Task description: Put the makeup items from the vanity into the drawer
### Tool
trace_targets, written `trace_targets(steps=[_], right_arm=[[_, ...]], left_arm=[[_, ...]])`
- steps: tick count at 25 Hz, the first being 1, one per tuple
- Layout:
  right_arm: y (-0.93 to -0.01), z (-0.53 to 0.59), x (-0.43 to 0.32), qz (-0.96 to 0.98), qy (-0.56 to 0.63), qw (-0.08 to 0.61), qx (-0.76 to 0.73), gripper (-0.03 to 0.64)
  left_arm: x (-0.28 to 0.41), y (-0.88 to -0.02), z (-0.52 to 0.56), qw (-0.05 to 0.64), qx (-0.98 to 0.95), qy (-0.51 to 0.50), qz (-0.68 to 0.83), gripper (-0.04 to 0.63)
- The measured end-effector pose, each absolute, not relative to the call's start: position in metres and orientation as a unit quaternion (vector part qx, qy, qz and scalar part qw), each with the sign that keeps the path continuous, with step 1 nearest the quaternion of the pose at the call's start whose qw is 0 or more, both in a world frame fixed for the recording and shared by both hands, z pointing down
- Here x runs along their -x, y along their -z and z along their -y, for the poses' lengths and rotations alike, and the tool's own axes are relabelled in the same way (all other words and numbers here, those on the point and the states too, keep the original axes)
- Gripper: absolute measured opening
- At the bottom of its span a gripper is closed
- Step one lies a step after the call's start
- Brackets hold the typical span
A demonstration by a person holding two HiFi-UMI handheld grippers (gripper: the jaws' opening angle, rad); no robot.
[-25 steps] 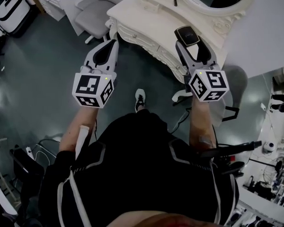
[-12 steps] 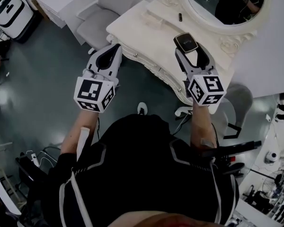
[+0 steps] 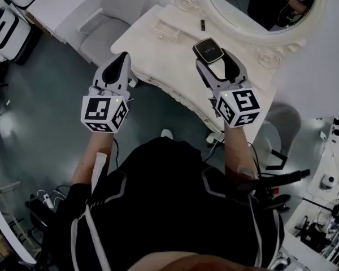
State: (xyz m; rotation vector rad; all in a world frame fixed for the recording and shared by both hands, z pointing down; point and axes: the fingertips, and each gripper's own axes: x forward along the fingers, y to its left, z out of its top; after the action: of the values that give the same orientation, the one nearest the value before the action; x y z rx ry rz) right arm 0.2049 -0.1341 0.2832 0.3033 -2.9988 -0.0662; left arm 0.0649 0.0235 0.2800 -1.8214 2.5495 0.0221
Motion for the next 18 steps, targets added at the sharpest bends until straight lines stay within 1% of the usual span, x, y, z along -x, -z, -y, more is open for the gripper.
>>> trace_targets(steps=[4,10,18], right_arm=[[-0.288,0.159,-0.2,0.995,0.01,0.059,-0.085,0.325],[-0.298,0.184,-0.187,0.994,0.001,0.061,-0.088,0.325],[-0.304,0.2,-0.138,0.99,-0.003,0.071,-0.122,0.325]], left_arm=[[-0.057,-0.287,0.014,-0.025,0.599,-0.039,-0.799,0.003],[-0.042,-0.294,0.045,-0.024,0.597,-0.013,-0.802,0.003],[0.009,-0.303,0.075,-0.019,0.634,-0.003,-0.773,0.003]])
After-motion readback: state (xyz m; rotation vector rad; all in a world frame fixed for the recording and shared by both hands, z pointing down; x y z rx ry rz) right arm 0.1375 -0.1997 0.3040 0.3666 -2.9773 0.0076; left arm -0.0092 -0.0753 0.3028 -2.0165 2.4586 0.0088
